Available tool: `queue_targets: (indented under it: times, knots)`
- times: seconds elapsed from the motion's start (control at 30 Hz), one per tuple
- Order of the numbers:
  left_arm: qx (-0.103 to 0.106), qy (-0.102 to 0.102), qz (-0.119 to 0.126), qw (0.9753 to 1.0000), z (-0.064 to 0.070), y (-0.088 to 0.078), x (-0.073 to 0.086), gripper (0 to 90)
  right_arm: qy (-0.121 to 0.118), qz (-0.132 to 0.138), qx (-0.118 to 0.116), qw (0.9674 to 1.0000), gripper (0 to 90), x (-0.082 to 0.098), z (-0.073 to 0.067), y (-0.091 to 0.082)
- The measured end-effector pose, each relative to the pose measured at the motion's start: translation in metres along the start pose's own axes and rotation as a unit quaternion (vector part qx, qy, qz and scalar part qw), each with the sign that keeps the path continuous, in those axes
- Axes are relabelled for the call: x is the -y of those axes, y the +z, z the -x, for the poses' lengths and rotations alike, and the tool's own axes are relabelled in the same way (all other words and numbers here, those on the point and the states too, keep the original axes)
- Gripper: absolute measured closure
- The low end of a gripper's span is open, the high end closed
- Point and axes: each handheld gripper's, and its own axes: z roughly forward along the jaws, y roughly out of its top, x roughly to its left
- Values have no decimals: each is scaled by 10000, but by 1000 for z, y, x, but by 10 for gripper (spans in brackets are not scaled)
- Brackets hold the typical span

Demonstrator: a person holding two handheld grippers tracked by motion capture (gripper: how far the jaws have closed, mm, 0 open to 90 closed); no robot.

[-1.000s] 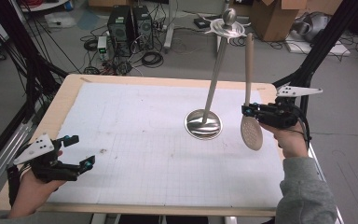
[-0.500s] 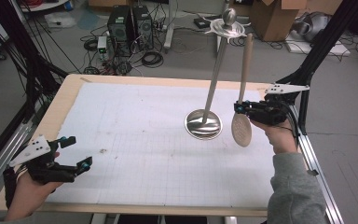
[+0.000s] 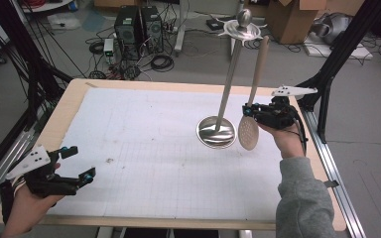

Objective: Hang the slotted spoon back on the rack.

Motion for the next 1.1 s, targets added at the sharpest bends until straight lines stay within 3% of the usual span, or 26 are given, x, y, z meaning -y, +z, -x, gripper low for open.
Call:
queue_targets:
  times: [0.53, 0.67, 0.83, 0.93, 1.1]
  knots:
    - [-80, -14, 17, 10000, -2, -8, 2, 19, -107, 103, 185, 9997, 763, 0, -1, 9]
    - [-89, -22, 32, 10000, -2, -8, 2, 19, -126, 221, 377, 9990, 748, 1, -1, 7]
    - [-100, -46, 95, 9999, -4, -9, 0, 19, -147, 274, 391, 9988, 626, 3, -4, 3]
    - [-86, -33, 100, 9999, -4, -7, -1, 19, -141, 360, 440, 9983, 496, 5, -8, -1]
    - [-73, -45, 131, 9999, -5, -3, -2, 19, -64, 478, 296, 9984, 334, 9, -14, -9]
